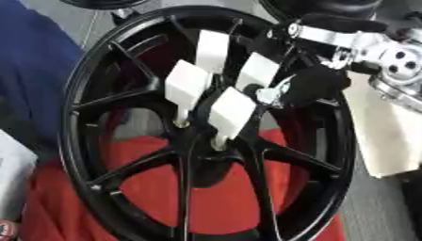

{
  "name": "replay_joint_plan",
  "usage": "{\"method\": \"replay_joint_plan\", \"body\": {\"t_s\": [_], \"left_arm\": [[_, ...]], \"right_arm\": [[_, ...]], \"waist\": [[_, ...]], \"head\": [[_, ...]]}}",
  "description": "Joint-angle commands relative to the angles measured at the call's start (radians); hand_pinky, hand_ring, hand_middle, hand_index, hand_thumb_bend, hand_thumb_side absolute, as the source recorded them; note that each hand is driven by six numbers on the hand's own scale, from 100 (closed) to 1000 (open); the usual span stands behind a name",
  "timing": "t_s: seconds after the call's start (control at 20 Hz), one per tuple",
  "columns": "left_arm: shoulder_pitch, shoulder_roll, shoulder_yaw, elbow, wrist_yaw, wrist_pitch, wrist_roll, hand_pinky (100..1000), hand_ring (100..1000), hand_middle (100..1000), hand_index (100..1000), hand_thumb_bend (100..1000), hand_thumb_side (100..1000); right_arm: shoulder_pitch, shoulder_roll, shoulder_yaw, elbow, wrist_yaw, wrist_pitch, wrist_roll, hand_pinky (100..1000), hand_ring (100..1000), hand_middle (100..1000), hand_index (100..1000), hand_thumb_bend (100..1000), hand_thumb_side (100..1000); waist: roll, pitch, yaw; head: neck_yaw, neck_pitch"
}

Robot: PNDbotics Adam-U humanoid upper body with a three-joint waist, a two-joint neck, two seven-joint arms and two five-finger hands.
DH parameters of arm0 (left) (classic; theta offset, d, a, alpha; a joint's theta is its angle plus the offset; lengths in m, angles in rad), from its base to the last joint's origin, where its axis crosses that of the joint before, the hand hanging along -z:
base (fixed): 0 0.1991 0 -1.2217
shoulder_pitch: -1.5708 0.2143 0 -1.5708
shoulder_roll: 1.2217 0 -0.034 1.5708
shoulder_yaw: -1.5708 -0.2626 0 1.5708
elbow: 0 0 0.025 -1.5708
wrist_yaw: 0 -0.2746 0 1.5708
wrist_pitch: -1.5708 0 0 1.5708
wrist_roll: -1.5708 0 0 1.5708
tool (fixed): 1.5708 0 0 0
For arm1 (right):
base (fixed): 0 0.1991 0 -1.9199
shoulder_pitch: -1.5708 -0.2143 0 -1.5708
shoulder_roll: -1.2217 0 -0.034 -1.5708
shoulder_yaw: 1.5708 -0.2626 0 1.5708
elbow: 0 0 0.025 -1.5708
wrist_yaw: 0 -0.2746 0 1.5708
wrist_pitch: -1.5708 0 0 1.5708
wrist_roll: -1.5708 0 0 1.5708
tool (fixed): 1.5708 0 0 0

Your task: Pull the pin out of the wheel hub.

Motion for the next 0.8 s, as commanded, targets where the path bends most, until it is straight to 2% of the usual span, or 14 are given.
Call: {"method": "replay_joint_plan", "body": {"t_s": [0.05,0.45,0.8], "left_arm": [[-0.015,0.023,0.007,-0.015,-0.007,0.001,-0.002,837,842,796,807,337,883],[-0.014,0.022,0.006,-0.019,-0.007,0.000,-0.002,838,842,797,807,333,887],[-0.014,0.020,0.006,-0.018,-0.007,0.001,-0.002,840,843,798,807,326,894]], "right_arm": [[-0.007,-0.037,-0.014,-0.006,-0.001,0.003,-0.011,821,859,812,845,351,329],[0.001,-0.041,-0.011,-0.006,0.001,0.033,-0.001,810,850,795,841,349,352],[-0.001,-0.039,-0.008,-0.006,0.001,0.051,-0.002,755,758,678,769,328,362]], "waist": [[0.006,-0.017,0.001],[0.005,-0.010,0.005],[0.005,-0.006,0.003]], "head": [[-0.001,-0.016],[-0.006,-0.018],[-0.006,-0.013]]}}
